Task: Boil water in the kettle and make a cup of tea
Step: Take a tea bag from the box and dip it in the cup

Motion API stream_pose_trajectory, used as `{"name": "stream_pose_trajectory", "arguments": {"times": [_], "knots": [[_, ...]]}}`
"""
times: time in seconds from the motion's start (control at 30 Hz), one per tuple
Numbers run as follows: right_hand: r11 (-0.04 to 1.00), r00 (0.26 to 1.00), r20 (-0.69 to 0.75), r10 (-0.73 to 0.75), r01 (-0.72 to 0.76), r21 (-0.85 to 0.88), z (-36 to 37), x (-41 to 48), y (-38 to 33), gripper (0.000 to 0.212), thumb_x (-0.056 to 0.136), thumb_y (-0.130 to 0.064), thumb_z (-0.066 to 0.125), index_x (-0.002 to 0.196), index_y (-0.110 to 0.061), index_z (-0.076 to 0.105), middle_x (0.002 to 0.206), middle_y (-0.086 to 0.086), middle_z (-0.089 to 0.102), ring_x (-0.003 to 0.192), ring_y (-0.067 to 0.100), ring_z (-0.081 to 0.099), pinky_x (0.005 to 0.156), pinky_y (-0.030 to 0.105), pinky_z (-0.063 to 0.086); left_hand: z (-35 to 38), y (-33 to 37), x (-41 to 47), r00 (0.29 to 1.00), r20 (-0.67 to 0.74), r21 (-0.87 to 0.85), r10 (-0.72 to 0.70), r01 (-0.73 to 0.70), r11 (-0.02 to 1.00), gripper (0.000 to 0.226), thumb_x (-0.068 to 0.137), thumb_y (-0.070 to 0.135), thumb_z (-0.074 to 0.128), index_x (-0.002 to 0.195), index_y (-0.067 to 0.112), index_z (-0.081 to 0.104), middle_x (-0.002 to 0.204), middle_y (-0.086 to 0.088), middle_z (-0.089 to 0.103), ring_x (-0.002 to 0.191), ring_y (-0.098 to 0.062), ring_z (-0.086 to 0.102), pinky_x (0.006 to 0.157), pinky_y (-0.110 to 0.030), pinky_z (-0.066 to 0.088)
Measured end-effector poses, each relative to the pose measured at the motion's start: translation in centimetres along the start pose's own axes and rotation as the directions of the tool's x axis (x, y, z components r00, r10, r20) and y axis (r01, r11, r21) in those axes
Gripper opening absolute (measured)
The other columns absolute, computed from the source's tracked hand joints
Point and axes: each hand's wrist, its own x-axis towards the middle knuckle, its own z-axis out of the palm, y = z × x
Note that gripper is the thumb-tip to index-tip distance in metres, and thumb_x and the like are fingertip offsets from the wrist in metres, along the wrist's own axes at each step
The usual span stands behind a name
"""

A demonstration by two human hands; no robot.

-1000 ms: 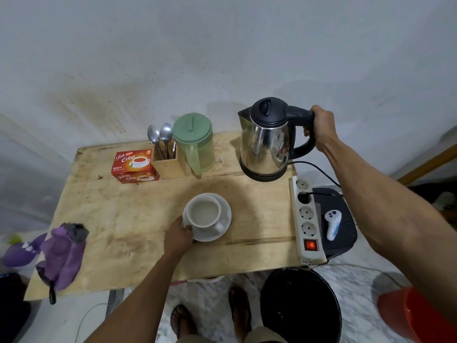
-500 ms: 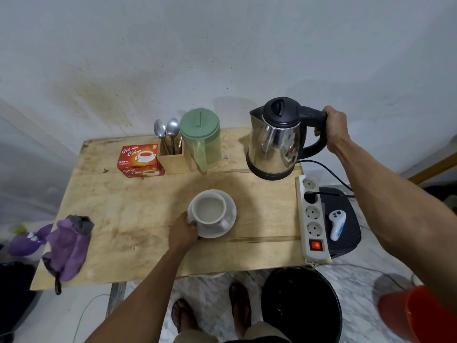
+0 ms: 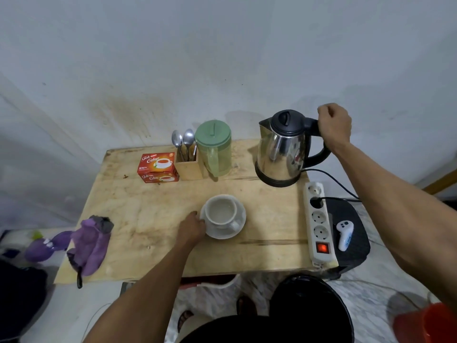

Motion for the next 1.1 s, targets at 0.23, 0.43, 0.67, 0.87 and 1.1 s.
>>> {"name": "stream_pose_trajectory", "arguments": {"times": [0.23, 0.43, 0.67, 0.87, 1.1], "knots": [[0.943, 0.937, 0.106, -0.334, 0.332, 0.033, 4.8, -4.1, -9.0, 0.032, 0.09, -0.034, 0.048, 0.108, -0.017, 0.069, 0.115, 0.005, 0.065, 0.106, 0.019, 0.061, 0.093, 0.035, 0.049, -5.8, 0.7, 2.4, 0.99, -0.141, -0.026, -0.019, 0.016, 1.0, 0.05, 0.095, 0.025, 0.052, 0.142, 0.007, 0.045, 0.143, -0.015, 0.053, 0.129, -0.035, 0.051, 0.104, -0.043, 0.044], [0.854, 0.814, 0.281, -0.508, 0.518, 0.043, 13.5, -10.2, -15.1, 0.023, 0.091, -0.026, 0.056, 0.105, -0.015, 0.07, 0.111, 0.005, 0.066, 0.096, 0.021, 0.062, 0.092, 0.042, 0.05, -11.8, -1.2, 5.4, 0.969, -0.245, -0.038, 0.024, -0.034, 0.999, 0.044, 0.09, 0.023, 0.054, 0.132, 0.01, 0.054, 0.131, -0.014, 0.063, 0.117, -0.033, 0.06, 0.094, -0.04, 0.048], [0.777, 0.666, 0.492, -0.56, 0.629, 0.034, 23.9, -16.3, -19.1, 0.024, 0.089, -0.023, 0.056, 0.103, -0.012, 0.072, 0.106, 0.007, 0.065, 0.094, 0.023, 0.062, 0.08, 0.035, 0.049, -18.1, -4.5, 10.2, 0.963, -0.259, -0.034, 0.077, -0.089, 0.995, 0.044, 0.092, 0.026, 0.058, 0.133, 0.009, 0.054, 0.128, -0.017, 0.064, 0.12, -0.035, 0.057, 0.095, -0.038, 0.045], [0.659, 0.546, 0.721, -0.428, 0.734, -0.164, 32.5, -18.1, -19.8, 0.028, 0.094, -0.022, 0.055, 0.118, -0.01, 0.064, 0.122, 0.011, 0.059, 0.109, 0.028, 0.058, 0.088, 0.04, 0.049, -21.2, -6.5, 15.8, 0.974, -0.183, -0.033, 0.135, -0.143, 0.989, 0.058, 0.093, 0.029, 0.059, 0.145, 0.008, 0.042, 0.138, -0.018, 0.055, 0.128, -0.032, 0.052, 0.106, -0.041, 0.042], [0.527, 0.46, 0.878, -0.135, 0.783, -0.329, 37.2, -18.8, -16.8, 0.055, 0.09, -0.029, 0.066, 0.138, -0.009, 0.048, 0.132, 0.016, 0.054, 0.122, 0.034, 0.052, 0.101, 0.045, 0.042, -20.9, -7.1, 18.8, 0.951, -0.07, -0.029, 0.301, -0.303, 0.952, 0.057, 0.093, 0.032, 0.057, 0.145, 0.012, 0.042, 0.132, -0.015, 0.062, 0.118, -0.032, 0.058, 0.097, -0.037, 0.043]]}}
